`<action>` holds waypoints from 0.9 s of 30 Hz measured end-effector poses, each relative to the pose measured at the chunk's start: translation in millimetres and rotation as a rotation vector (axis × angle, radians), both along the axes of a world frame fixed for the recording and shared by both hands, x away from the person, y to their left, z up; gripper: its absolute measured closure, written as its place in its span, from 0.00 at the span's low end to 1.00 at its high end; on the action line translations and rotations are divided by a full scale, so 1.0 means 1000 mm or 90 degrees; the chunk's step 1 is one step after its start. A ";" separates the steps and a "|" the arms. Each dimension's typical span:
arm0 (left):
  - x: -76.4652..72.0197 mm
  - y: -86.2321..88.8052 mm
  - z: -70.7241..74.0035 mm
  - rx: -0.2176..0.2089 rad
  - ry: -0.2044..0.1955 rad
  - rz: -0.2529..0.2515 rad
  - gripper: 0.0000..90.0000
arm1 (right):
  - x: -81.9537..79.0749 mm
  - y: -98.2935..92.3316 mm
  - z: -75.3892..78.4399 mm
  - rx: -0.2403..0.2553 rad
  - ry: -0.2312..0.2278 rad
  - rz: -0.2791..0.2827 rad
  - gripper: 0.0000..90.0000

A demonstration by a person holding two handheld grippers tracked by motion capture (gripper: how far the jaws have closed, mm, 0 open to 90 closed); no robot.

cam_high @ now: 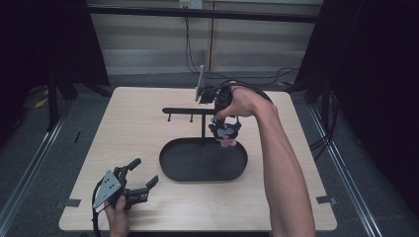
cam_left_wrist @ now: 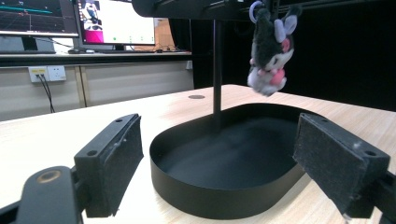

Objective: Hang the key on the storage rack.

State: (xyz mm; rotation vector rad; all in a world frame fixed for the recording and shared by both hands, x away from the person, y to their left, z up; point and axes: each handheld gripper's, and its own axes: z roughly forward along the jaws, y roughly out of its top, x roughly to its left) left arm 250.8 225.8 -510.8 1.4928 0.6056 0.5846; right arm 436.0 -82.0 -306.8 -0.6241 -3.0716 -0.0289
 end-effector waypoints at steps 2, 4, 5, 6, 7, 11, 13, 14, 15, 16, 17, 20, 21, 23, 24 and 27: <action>0.000 0.000 0.000 0.000 0.001 0.001 0.17 | 0.000 0.000 0.000 0.000 -0.002 0.001 0.96; 0.000 0.000 0.000 0.000 0.000 0.000 0.17 | 0.000 0.000 0.000 0.000 -0.002 0.001 0.96; 0.000 0.000 0.000 0.000 0.001 0.001 0.17 | 0.000 0.000 0.000 0.001 -0.003 0.001 0.96; 0.000 0.000 0.000 0.000 0.000 0.000 0.17 | 0.000 -0.001 0.000 0.002 -0.005 -0.001 0.96; 0.000 0.000 0.000 0.000 0.000 0.000 0.17 | -0.001 -0.001 -0.001 0.005 -0.005 -0.001 0.95; 0.000 0.000 0.000 0.002 0.000 0.000 0.17 | -0.002 -0.001 0.002 0.013 -0.018 0.004 0.96; 0.000 0.000 0.000 0.002 0.000 0.000 0.17 | -0.002 -0.003 0.003 0.024 -0.020 0.003 0.94; 0.000 0.000 0.000 0.001 0.001 -0.001 0.17 | -0.002 -0.004 0.003 0.023 -0.016 -0.001 0.94; 0.000 0.000 0.000 0.002 0.001 0.000 0.17 | -0.002 -0.006 0.003 0.030 -0.016 -0.003 0.94; 0.000 0.000 0.000 0.002 0.001 0.000 0.17 | -0.003 -0.007 0.003 0.033 -0.011 -0.005 0.94; 0.000 0.000 0.000 0.001 0.000 0.000 0.17 | -0.004 -0.008 0.003 0.036 -0.007 -0.003 0.92; 0.000 0.000 0.000 0.000 0.000 -0.001 0.17 | -0.006 -0.009 0.002 0.049 -0.007 0.000 0.90; 0.000 0.000 0.000 0.000 0.000 -0.001 0.17 | -0.008 -0.010 0.002 0.053 -0.009 0.001 0.88; 0.000 0.000 0.000 0.001 0.001 0.000 0.17 | -0.010 -0.012 0.001 0.067 -0.013 -0.002 0.86; 0.001 0.000 0.000 0.000 0.000 -0.001 0.17 | -0.010 -0.013 0.002 0.067 -0.012 -0.001 0.85; 0.001 0.000 0.000 0.001 0.000 -0.001 0.17 | -0.015 -0.016 0.003 0.083 -0.022 -0.008 0.79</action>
